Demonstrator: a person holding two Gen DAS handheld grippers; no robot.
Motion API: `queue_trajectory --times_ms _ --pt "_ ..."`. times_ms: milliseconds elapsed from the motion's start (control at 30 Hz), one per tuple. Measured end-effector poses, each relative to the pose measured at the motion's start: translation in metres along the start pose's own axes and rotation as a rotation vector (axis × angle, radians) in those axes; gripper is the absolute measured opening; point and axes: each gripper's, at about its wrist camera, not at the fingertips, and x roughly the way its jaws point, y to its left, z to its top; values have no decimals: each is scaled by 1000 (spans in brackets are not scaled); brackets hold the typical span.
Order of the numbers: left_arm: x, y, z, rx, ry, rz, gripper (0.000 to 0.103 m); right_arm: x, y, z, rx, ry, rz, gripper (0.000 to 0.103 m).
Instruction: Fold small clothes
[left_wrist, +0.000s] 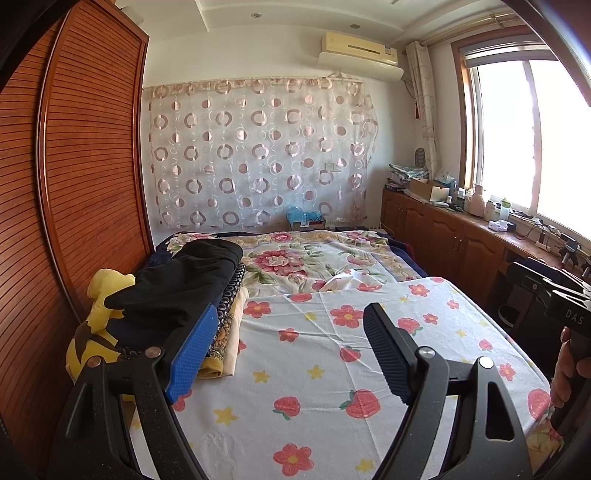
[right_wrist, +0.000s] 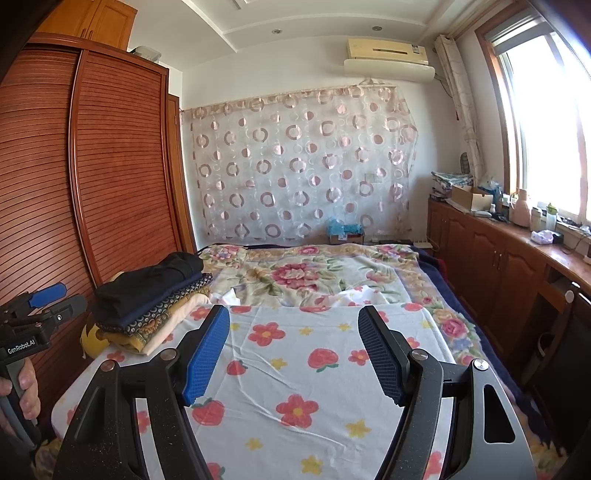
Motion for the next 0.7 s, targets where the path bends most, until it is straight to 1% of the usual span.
queue_trajectory --times_ms 700 --pt "-4 1 -1 2 -6 -1 82 -2 -7 -1 0 -5 7 74"
